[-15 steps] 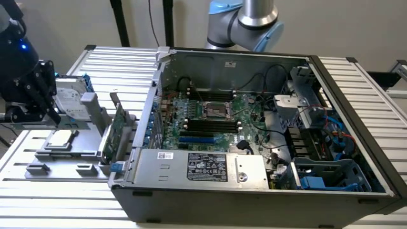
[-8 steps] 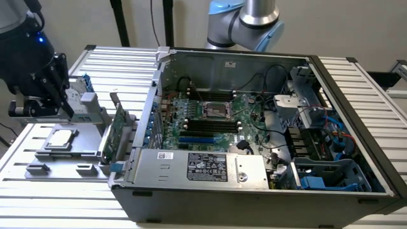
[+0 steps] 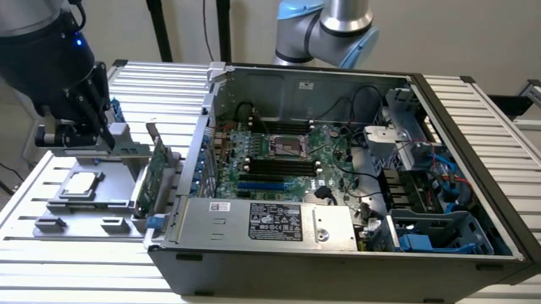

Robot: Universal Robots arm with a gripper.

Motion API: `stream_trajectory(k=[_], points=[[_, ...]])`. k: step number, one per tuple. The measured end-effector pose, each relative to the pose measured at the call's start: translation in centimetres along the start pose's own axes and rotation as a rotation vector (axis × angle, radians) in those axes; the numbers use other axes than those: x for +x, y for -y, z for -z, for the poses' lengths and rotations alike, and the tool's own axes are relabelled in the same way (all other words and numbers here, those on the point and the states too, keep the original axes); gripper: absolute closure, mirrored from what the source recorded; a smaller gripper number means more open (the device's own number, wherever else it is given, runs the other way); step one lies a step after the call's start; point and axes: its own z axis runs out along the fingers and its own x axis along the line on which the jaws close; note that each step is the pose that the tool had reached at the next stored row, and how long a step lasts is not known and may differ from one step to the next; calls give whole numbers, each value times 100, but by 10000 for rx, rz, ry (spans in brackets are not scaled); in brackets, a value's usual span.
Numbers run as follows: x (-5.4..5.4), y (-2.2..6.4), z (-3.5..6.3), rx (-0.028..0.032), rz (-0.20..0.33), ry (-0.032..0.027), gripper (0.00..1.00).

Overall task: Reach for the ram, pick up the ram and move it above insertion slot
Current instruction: 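Pick up the ram and move it above insertion slot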

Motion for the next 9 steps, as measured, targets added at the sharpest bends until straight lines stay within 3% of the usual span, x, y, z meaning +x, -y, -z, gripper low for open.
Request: stream_trajectory(k=[9], points=[[-58,231,183,2,2,16,88]])
